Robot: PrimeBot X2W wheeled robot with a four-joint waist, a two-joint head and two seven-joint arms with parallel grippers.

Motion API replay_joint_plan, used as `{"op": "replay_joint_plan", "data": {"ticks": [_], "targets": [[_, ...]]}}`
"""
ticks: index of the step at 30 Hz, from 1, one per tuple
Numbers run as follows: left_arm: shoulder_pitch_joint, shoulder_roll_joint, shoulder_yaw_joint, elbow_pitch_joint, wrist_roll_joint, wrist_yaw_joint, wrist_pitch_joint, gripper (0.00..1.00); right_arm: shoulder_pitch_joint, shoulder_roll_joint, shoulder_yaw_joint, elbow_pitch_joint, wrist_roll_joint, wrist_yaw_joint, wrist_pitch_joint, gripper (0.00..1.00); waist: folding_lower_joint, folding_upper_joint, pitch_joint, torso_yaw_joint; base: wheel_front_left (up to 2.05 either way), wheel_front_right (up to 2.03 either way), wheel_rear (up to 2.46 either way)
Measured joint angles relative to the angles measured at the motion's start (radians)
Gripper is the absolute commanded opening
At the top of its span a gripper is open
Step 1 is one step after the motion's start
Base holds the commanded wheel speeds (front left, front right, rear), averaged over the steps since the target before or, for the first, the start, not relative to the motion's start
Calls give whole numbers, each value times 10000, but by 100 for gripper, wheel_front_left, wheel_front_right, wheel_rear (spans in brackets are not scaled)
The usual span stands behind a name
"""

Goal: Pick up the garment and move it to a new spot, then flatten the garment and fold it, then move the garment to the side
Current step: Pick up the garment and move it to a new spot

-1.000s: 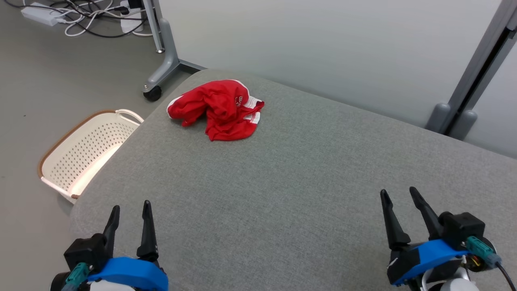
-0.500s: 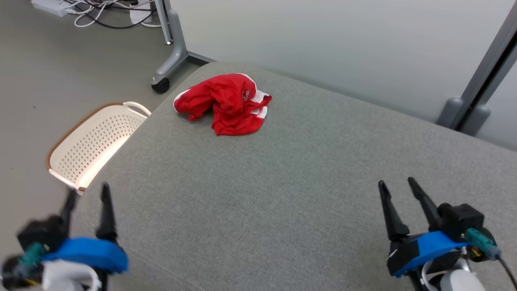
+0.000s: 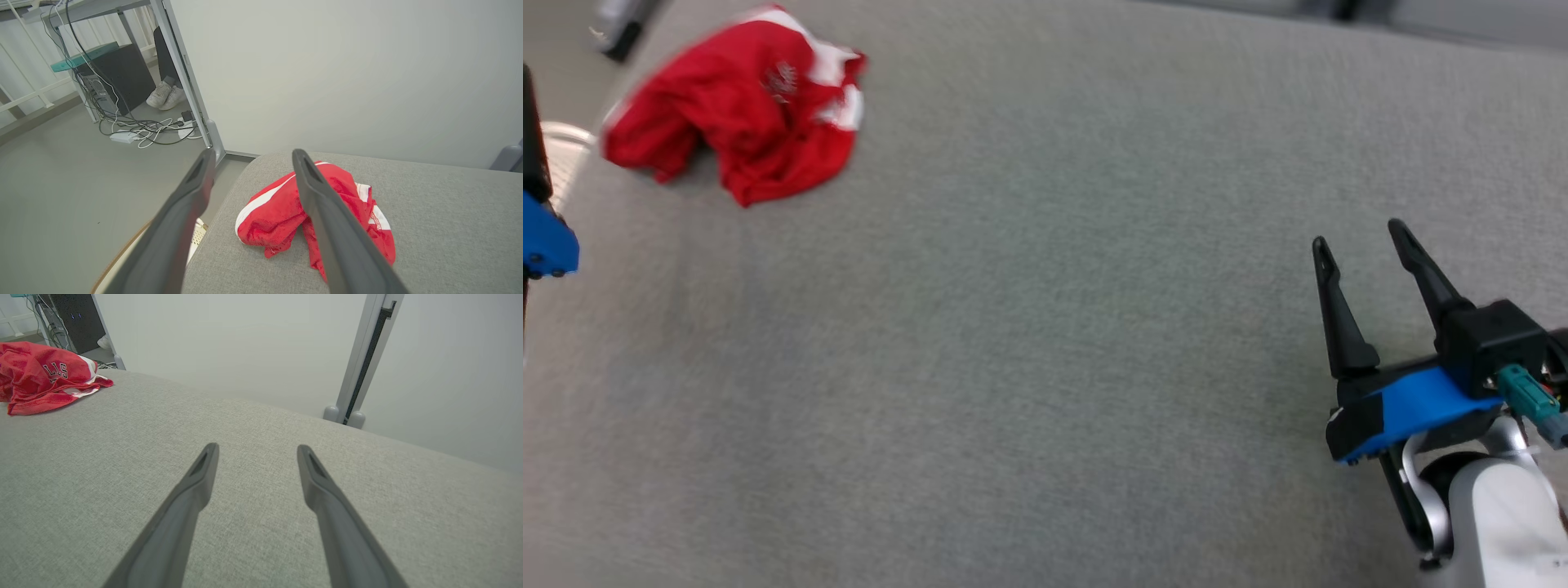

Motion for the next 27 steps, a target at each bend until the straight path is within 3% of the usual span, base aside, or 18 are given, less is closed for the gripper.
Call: {"op": "replay_joint_plan", "data": {"ticks": [3,6,15,16,17,18,19,27], "targets": [[-1175,-23,-56,1335,-364,-510,880,100,-137,2,-33,-627,-245,0,263,100,-3,-1,677,-655,0,0,0],[-1615,-132,-54,1923,-593,-719,1285,100,-160,-2,-113,-865,-286,0,353,100,-2,0,978,-915,0,0,0],[-2616,-462,-360,3582,-784,-1005,2232,100,-158,-6,-290,-1503,-349,0,554,100,-2,0,1990,-1607,0,0,0],[-2658,-510,-395,3745,-803,-1058,2359,92,-159,-4,-311,-1515,-349,0,552,100,-2,0,2029,-1637,0,0,0],[-2690,-545,-424,3887,-813,-1108,2445,45,-159,-4,-318,-1517,-347,0,541,100,-2,0,2049,-1656,0,0,0],[-2711,-573,-447,4006,-838,-1116,2495,11,-159,-4,-347,-1519,-337,0,523,100,-3,-1,2056,-1674,0,0,0],[-2734,-585,-474,4128,-848,-1133,2554,0,-160,-4,-368,-1519,-318,0,500,100,-5,-1,2054,-1687,0,0,0],[-2948,-537,-744,4596,-631,-1298,2343,0,-269,-4,-420,-1118,-35,0,180,100,-5,-3,1651,-1692,0,0,0]]}}
